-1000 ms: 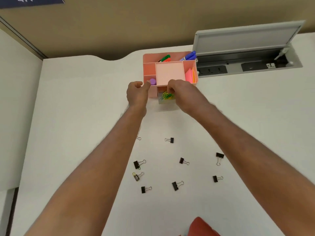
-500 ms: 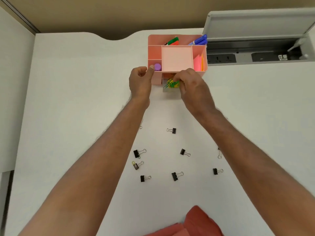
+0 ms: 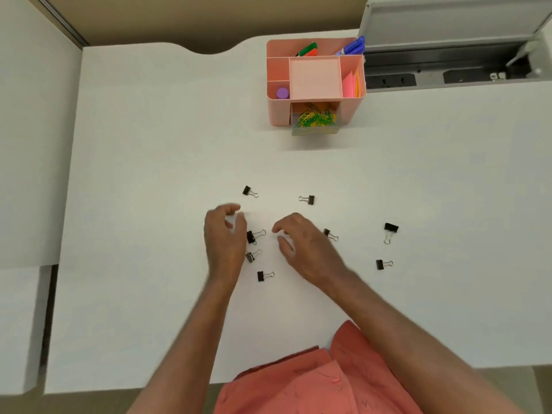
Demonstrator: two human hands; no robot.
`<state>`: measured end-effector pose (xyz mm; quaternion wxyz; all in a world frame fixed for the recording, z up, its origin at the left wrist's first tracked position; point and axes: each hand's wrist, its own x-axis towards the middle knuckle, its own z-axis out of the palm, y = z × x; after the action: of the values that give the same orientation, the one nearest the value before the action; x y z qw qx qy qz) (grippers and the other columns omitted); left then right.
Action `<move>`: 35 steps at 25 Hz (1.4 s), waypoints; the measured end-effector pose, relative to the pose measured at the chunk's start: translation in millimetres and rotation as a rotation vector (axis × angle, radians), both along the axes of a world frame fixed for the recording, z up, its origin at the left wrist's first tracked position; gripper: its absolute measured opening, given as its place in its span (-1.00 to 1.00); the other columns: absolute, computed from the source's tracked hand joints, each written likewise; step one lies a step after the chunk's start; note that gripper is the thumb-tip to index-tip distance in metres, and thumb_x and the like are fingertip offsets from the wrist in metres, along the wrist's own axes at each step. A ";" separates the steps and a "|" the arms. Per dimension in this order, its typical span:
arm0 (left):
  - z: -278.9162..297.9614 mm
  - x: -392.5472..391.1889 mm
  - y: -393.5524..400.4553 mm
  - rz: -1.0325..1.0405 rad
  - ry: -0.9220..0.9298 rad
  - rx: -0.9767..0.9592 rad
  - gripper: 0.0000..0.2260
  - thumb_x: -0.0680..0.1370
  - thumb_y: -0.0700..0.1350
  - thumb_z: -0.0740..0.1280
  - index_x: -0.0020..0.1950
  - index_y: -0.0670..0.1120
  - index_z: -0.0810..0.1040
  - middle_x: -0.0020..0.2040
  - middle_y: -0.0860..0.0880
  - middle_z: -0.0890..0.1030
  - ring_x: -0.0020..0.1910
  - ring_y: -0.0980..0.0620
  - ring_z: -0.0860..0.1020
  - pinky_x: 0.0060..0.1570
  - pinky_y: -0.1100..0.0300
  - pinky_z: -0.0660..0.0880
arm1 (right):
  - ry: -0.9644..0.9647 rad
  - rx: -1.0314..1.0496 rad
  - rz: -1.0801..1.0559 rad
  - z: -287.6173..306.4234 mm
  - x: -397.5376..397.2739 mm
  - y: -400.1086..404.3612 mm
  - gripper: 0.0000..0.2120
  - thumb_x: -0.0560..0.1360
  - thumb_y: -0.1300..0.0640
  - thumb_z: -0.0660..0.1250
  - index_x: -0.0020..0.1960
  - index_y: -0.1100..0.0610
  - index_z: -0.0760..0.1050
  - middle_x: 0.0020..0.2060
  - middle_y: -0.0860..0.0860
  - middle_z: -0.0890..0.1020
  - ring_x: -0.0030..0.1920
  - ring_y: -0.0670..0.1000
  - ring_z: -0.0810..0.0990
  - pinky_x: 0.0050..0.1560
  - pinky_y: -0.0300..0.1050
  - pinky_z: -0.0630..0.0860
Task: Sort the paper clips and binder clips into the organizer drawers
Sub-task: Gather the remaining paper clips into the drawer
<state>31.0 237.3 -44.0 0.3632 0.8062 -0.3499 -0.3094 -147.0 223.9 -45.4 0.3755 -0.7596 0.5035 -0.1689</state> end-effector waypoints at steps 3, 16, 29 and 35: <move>-10.2 -2.3 53.3 -0.079 -0.015 0.059 -0.81 0.59 -0.19 0.34 0.17 0.01 0.57 0.07 0.07 0.52 -0.06 0.07 0.53 0.02 0.14 0.55 | 0.103 -0.075 0.150 -2.3 22.8 5.4 -0.63 0.56 0.25 0.30 0.33 0.00 0.48 0.29 -0.08 0.46 0.23 -0.01 0.46 -0.09 -0.02 0.60; -26.7 11.3 68.8 -0.398 -0.192 0.082 -0.66 0.54 -0.24 0.39 0.28 0.03 0.57 0.10 0.11 0.39 0.07 0.05 0.46 0.10 0.20 0.48 | 0.188 -0.203 0.220 -21.8 24.7 -10.8 -0.79 0.53 0.29 0.30 0.14 0.10 0.53 0.09 -0.02 0.51 0.05 0.04 0.47 -0.18 0.01 0.56; -17.0 6.9 60.3 -0.489 -0.271 0.134 -0.83 0.56 -0.17 0.42 0.13 0.02 0.61 0.06 0.08 0.41 0.12 0.03 0.45 0.03 0.20 0.43 | 0.380 -0.399 0.232 -25.7 25.1 -7.9 -0.75 0.46 0.22 0.43 0.12 0.03 0.61 0.01 -0.02 0.59 -0.05 0.09 0.52 -0.16 -0.04 0.45; -8.1 6.7 47.3 -0.584 -0.337 0.261 -0.97 0.59 -0.09 0.39 0.02 0.00 0.60 0.06 0.06 0.49 0.09 0.05 0.47 -0.05 0.08 0.52 | 0.478 -0.333 0.211 -22.6 32.6 -13.0 -0.96 0.46 0.19 0.39 -0.12 0.08 0.53 -0.18 0.01 0.54 -0.12 0.10 0.49 -0.17 -0.01 0.40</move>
<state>37.8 284.6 -52.1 0.0908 0.7514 -0.5781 -0.3050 -114.4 210.9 -68.0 0.1324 -0.8769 0.4615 -0.0256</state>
